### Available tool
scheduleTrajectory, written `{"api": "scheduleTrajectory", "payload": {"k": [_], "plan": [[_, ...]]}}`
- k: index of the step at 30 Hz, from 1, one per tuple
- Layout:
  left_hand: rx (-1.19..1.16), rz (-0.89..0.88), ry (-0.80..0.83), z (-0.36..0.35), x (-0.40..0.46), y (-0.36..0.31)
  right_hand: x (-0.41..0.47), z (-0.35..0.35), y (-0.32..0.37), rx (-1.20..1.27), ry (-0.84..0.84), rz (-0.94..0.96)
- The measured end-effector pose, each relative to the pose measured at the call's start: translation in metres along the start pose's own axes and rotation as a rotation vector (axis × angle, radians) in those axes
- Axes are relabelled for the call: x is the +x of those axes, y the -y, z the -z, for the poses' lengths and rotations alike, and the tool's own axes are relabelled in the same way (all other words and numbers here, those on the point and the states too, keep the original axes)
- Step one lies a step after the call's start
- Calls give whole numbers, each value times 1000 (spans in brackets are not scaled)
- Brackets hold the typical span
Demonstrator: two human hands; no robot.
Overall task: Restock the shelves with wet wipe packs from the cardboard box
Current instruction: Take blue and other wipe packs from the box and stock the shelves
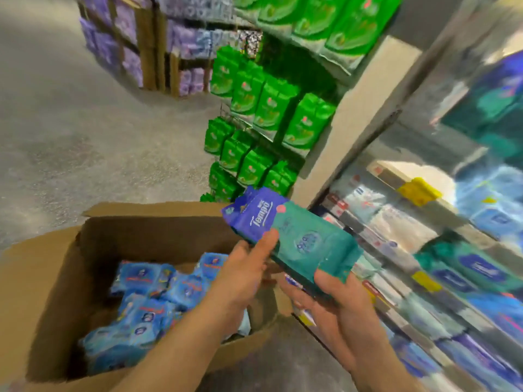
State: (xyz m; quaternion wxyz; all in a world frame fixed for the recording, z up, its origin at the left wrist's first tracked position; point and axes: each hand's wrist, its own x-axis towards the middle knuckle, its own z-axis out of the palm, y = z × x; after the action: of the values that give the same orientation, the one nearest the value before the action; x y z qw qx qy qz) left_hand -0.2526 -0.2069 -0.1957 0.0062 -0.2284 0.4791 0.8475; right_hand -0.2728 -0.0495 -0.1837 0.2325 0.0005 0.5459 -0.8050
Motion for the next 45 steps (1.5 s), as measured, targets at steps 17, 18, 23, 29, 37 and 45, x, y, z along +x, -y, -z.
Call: {"api": "scheduleTrajectory", "payload": {"k": [17,18,23,29,37,45], "plan": [[248,-181,307,-283,-9,70,-83,251,143,-244,-271,192],[263,-197,334,-295,-9,70,-84,260,149,-252,-263,196],[342,-236,465,-331,-6,69,-79,287,173,-297,-269,265],[494,-221,536,-338,20,61,-52,285,196,-351,-373,431],[390,-234,564,-345,94,42,28,277,231,-551,-448,492],[312,-396,630,-353,169,-8,112,249,277,-714,-429,614]]}}
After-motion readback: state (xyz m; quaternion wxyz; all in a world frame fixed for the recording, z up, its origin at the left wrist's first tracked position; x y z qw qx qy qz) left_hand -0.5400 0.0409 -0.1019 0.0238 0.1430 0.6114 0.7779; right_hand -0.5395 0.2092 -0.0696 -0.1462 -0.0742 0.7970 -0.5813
